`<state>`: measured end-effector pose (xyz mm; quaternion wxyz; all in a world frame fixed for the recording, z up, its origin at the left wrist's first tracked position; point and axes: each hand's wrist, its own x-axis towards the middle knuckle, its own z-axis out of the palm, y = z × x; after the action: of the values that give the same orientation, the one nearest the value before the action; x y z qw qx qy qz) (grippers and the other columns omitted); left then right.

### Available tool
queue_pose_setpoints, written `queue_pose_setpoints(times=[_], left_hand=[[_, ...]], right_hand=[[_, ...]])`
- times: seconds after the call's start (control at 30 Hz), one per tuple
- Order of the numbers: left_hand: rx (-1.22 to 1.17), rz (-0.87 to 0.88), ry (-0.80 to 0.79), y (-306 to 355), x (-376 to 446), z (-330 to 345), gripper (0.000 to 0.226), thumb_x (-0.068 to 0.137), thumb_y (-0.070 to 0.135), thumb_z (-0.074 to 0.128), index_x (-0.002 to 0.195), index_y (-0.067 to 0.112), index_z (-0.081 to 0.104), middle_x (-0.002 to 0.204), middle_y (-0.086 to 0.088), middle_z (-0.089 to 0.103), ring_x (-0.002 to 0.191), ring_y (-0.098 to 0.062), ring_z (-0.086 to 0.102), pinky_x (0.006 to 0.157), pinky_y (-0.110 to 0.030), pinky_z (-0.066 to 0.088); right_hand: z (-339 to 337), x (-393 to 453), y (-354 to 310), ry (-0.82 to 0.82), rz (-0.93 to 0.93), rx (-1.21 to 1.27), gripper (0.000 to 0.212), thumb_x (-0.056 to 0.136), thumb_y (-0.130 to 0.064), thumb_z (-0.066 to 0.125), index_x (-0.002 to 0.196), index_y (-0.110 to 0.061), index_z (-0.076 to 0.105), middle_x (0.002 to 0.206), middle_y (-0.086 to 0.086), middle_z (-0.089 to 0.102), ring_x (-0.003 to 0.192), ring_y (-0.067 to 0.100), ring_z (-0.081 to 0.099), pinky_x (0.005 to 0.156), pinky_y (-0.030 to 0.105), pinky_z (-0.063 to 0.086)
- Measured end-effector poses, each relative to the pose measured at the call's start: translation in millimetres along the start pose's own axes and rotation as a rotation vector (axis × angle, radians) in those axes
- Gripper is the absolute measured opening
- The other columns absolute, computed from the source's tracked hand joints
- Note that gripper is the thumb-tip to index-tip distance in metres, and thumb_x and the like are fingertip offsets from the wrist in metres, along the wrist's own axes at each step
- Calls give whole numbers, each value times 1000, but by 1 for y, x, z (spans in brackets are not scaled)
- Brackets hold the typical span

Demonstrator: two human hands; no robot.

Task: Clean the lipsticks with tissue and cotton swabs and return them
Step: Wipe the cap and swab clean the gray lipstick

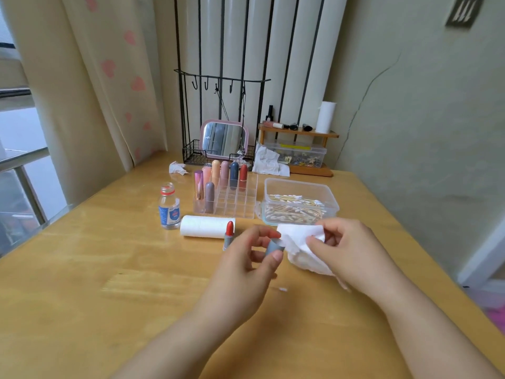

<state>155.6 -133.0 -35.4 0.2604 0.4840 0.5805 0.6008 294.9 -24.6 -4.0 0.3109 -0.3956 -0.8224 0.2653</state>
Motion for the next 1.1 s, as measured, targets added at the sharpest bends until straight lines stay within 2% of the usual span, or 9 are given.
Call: queue_pose_setpoints(times=[0.1, 0.2, 0.3, 0.37, 0.5, 0.7, 0.9, 1.0, 1.1], left_hand=[[-40, 11, -38, -8, -4, 7, 25, 87, 6, 64, 101, 27, 58, 84, 2, 58, 75, -19, 65, 65, -26, 55], [-44, -6, -53, -18, -6, 7, 26, 76, 22, 73, 99, 23, 59, 86, 3, 66, 79, -13, 66, 76, -33, 55], [-40, -3, -76, -21, -8, 1, 24, 74, 34, 77, 90, 21, 65, 80, 12, 69, 75, -6, 65, 72, -23, 52], [-92, 13, -100, -19, -10, -2, 23, 76, 33, 71, 92, 18, 66, 75, 12, 68, 68, -2, 63, 67, -17, 48], [-110, 17, -122, -18, -12, -6, 15, 84, 35, 63, 93, 23, 67, 70, 7, 65, 63, -8, 61, 64, -18, 48], [-69, 68, -158, -15, -13, -13, 17, 79, 30, 61, 94, 25, 67, 65, 7, 65, 57, -5, 57, 59, -17, 47], [-50, 129, -55, -11, -16, -13, 25, 71, 34, 73, 95, 41, 70, 82, 7, 70, 59, -2, 58, 58, -16, 48], [-215, 27, -55, -10, -13, -12, 26, 66, 21, 72, 91, 19, 75, 73, 0, 70, 57, -7, 58, 57, -18, 48], [-349, -132, -50, -10, -8, -12, 30, 75, 32, 69, 95, 9, 65, 62, -4, 61, 51, -16, 55, 54, -23, 48]], right_hand=[[10, -13, 3, -1, -43, 91, 19, 81, -14, 68, 66, -9, 57, 49, -11, 34, 48, 5, 30, 45, 16, 26], [16, -25, -1, -25, -57, 285, 17, 78, -7, 73, 70, -21, 67, 54, -12, 50, 53, 4, 44, 53, 13, 39], [17, -32, -6, -107, -154, 330, 20, 81, -13, 71, 79, -33, 71, 73, -7, 65, 69, 10, 60, 68, 21, 51], [17, -34, -6, -144, -209, 316, 18, 81, -19, 65, 83, -35, 74, 82, -5, 64, 75, 13, 62, 70, 23, 52], [17, -36, -2, -165, -261, 301, 22, 84, -19, 59, 88, -35, 74, 87, -14, 61, 67, 5, 59, 62, 9, 44], [23, -34, 6, -139, -387, 176, 19, 85, -29, 57, 96, -28, 72, 94, -13, 66, 85, 7, 64, 77, 14, 47], [27, -37, 4, -299, -159, 475, 12, 75, -28, 70, 86, -24, 73, 78, -5, 67, 73, 9, 63, 73, 25, 52], [27, -37, 4, -324, -112, 623, 16, 78, -17, 67, 89, -7, 71, 79, 6, 70, 75, 16, 68, 73, 27, 54], [30, -38, 3, -179, -205, 533, 6, 76, -20, 72, 82, -23, 73, 82, -12, 72, 76, 6, 68, 72, 16, 50]])
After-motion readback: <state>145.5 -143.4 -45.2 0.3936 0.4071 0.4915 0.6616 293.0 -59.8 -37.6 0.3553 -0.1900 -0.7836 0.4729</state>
